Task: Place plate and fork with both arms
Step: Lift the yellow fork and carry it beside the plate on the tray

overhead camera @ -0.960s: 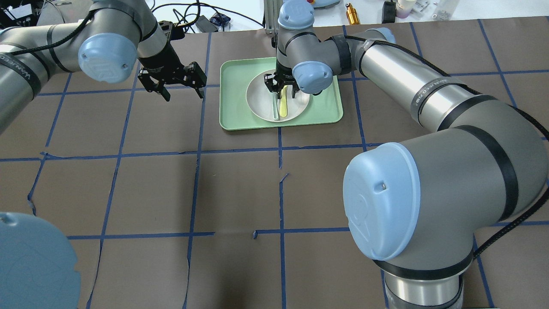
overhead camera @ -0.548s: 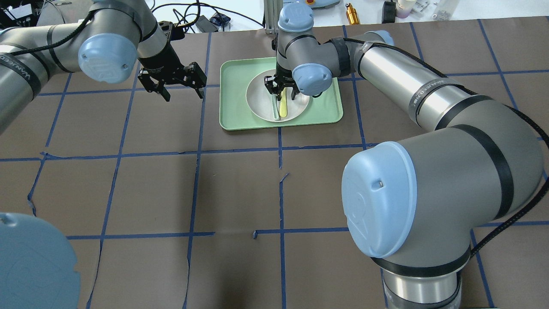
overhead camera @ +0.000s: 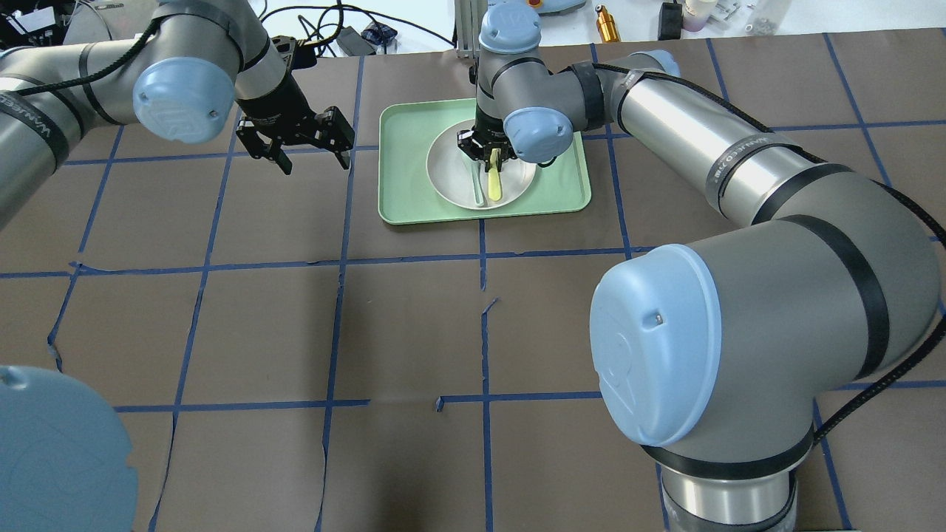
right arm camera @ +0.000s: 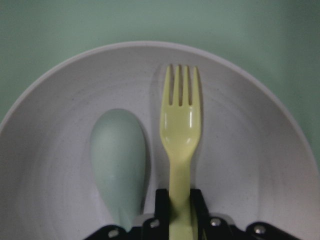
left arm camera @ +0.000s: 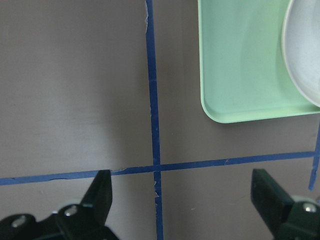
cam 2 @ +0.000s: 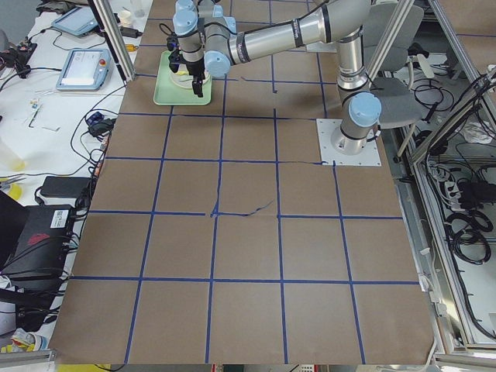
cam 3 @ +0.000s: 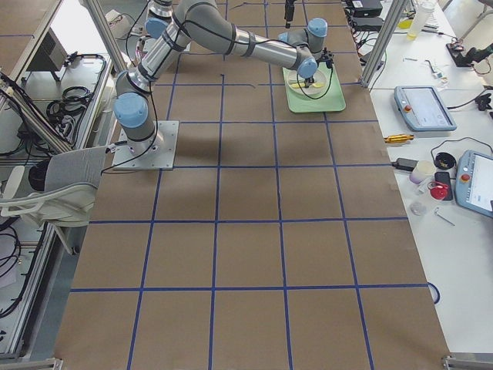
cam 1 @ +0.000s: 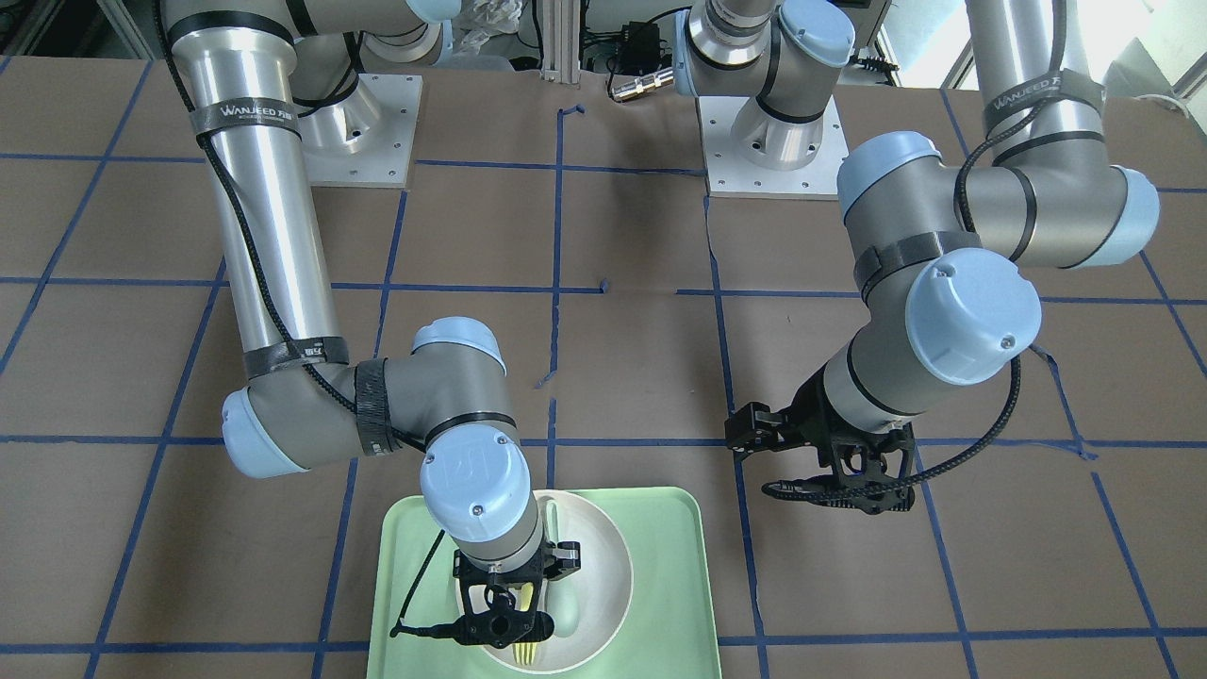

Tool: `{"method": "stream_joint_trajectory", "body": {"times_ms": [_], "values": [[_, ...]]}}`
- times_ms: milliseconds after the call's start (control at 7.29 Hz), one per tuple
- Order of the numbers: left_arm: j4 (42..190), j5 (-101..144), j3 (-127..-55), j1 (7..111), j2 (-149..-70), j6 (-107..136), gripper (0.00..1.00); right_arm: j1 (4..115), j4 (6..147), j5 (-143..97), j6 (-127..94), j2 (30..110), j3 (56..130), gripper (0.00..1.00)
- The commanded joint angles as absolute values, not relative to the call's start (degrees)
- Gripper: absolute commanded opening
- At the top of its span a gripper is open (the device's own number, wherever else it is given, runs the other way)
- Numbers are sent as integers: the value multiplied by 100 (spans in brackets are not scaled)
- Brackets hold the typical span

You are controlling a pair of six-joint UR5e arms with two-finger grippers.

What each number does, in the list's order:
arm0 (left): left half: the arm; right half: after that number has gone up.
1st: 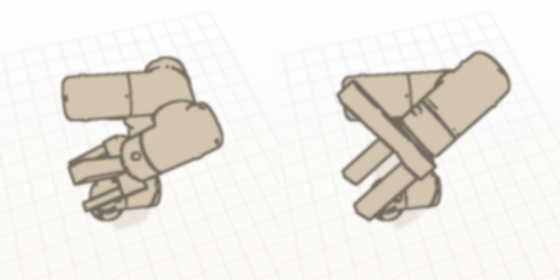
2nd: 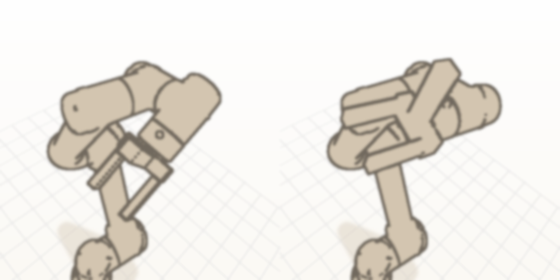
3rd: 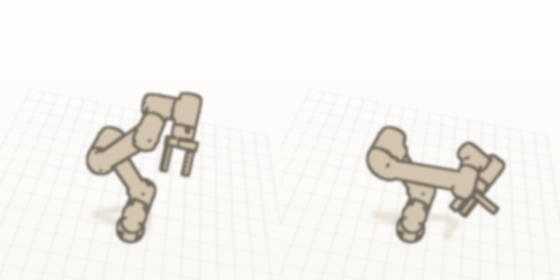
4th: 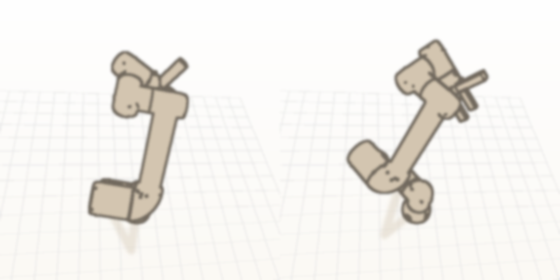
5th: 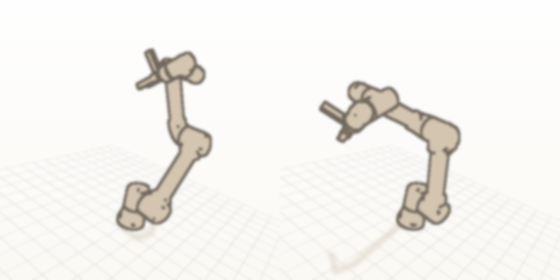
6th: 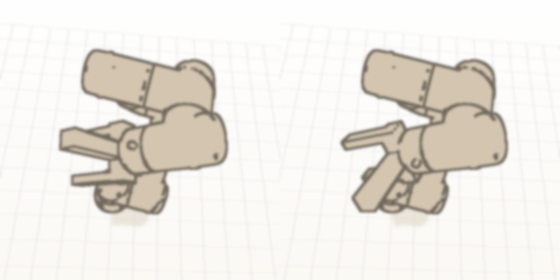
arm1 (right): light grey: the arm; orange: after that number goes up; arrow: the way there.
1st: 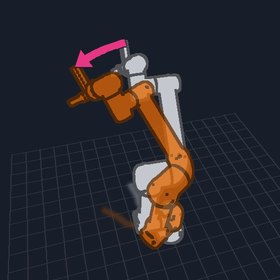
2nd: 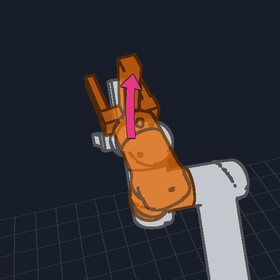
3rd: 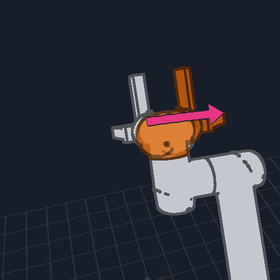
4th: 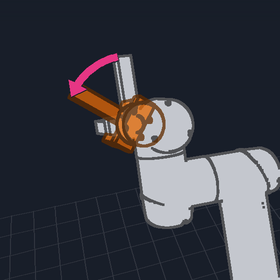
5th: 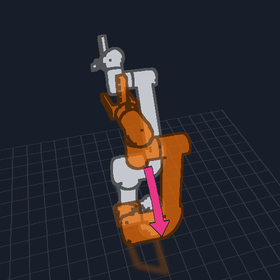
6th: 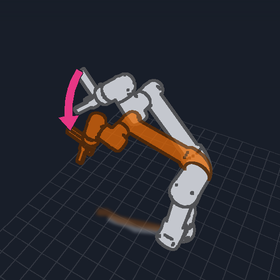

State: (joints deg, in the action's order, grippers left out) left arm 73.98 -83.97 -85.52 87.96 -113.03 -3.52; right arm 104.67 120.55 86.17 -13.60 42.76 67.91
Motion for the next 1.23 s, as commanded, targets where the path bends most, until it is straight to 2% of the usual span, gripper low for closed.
{"method": "stream_joint_trajectory", "body": {"times_ms": [0,274,548,823,1097], "values": [[7374,-8402,-8552,8789,-11294,-352,100,10468,12024,8648,-1476,4516,6785,0],[7383,-8411,-8543,8780,-11259,-352,100,10320,12006,8657,-1442,4806,6785,0],[7383,-8393,-8552,8719,-11206,-343,100,9601,11988,8657,-569,4983,6943,0],[7426,-8394,-8560,8727,-11206,-334,100,9562,12058,8789,-202,4922,7573,0],[7462,-8394,-8561,8728,-11206,-334,100,9562,12363,8745,-106,4573,7446,0]]}}
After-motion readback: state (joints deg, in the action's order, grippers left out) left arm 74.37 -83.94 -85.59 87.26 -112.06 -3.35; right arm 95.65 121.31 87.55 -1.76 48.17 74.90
